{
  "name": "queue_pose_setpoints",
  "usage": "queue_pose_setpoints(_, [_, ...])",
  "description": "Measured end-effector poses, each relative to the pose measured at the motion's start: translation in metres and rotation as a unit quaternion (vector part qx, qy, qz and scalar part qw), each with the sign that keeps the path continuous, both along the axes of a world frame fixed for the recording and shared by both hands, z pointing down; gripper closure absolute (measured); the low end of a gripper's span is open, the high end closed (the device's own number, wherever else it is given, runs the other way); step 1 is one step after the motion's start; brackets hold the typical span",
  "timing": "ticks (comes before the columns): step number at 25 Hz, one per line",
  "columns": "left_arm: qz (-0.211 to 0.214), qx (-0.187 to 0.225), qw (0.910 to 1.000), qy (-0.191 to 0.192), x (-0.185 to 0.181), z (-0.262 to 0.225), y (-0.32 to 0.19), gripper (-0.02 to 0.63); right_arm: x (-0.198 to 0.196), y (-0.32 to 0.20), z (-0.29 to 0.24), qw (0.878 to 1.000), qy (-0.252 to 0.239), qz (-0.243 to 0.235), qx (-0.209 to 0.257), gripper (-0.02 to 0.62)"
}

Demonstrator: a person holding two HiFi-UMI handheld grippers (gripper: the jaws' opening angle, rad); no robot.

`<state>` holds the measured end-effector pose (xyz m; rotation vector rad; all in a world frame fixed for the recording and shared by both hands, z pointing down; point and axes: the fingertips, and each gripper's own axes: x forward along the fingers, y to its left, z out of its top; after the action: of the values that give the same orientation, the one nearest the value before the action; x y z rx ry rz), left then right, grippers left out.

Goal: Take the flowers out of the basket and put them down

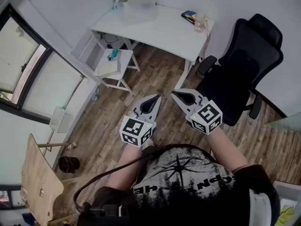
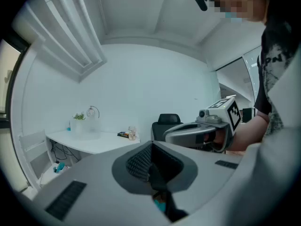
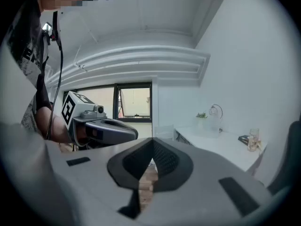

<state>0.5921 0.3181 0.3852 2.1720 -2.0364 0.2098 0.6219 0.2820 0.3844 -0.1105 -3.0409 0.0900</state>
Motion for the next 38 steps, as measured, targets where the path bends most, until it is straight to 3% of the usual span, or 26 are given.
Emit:
queue_pose_setpoints(6, [0.012, -0.001, 0.9999, -0.010, 0.008, 0.001, -0.008, 0.595, 0.002, -0.005, -0.002, 1.000, 0.007, 0.001, 0.006, 0.580])
queue_pose_setpoints(19, [0.009, -0.003, 0.9999, -0.011, -0.019, 0.007, -0.016, 0.595, -0.027, -0.006, -0.004, 1.000, -0.011, -0.005, -0.001, 0.578])
queue_pose_setpoints(29, [0.008, 0.000, 1.0000, -0.001, -0.092, 0.013, -0.036, 0.595, -0.094, -0.026, 0.006, 1.000, -0.003, 0.005, -0.007, 0.578])
queue_pose_setpoints(38, [0.030, -0.009, 0.9994, 0.016, -0.196, 0.020, -0.062, 0.595, -0.191, -0.054, 0.008, 0.999, 0.010, 0.034, -0.020, 0.577])
